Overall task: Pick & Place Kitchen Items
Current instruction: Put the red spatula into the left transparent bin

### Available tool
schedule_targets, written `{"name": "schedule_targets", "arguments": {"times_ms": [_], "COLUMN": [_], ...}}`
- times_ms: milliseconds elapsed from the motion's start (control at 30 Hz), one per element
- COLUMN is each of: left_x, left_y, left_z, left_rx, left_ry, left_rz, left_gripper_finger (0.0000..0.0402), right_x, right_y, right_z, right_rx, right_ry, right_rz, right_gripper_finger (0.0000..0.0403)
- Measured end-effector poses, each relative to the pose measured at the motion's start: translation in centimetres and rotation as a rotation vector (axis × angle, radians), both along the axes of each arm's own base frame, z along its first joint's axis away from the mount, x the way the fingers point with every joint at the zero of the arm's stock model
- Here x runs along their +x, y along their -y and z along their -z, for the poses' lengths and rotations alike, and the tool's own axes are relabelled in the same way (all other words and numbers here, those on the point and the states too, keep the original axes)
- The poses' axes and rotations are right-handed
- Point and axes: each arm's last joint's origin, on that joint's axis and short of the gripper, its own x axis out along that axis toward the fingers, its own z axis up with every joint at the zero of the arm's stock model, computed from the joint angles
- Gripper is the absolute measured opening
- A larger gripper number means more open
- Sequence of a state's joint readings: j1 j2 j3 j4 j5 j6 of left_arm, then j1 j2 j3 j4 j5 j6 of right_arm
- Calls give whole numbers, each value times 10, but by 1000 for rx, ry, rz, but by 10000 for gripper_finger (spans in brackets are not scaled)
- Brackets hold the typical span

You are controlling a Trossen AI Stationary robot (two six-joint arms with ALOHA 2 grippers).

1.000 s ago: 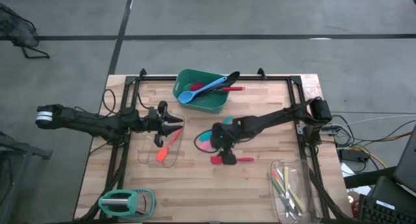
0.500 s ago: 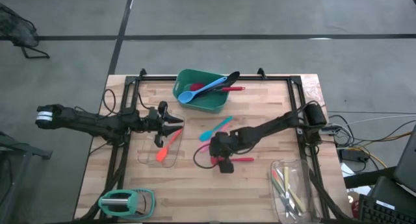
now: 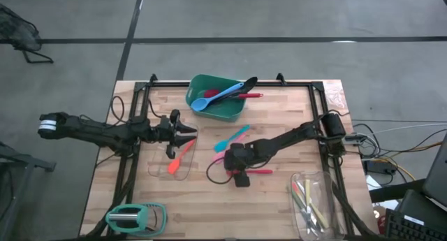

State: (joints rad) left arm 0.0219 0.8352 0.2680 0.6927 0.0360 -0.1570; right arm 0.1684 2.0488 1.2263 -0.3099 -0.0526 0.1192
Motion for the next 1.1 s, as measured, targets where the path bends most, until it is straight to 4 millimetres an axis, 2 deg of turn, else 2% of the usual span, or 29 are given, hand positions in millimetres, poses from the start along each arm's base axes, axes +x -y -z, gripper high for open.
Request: {"name": "schedule_targets", "arguments": {"times_ms": [367, 633, 933, 1100], "left_x": [0, 0, 0, 0], "left_y": [0, 0, 0, 0], "left_z": [1, 2, 6, 6], "left_rx": [-6, -8, -37, -20], "left_ry": [-9, -16, -29, -29], "left_rz": [1, 2, 5, 6], "left_gripper_finger": [124, 124, 124, 124], "right_x": [-2, -4, 6, 12], "right_y": [-6, -4, 8, 17], "right_z": [-2, -25, -96, -142], "right_rx": [-73, -119, -105, -89], "right_ry": [19, 65, 312, 525], "right_rz": [-38, -99, -63, -29], "right_gripper_finger": [117, 27, 28, 21]}}
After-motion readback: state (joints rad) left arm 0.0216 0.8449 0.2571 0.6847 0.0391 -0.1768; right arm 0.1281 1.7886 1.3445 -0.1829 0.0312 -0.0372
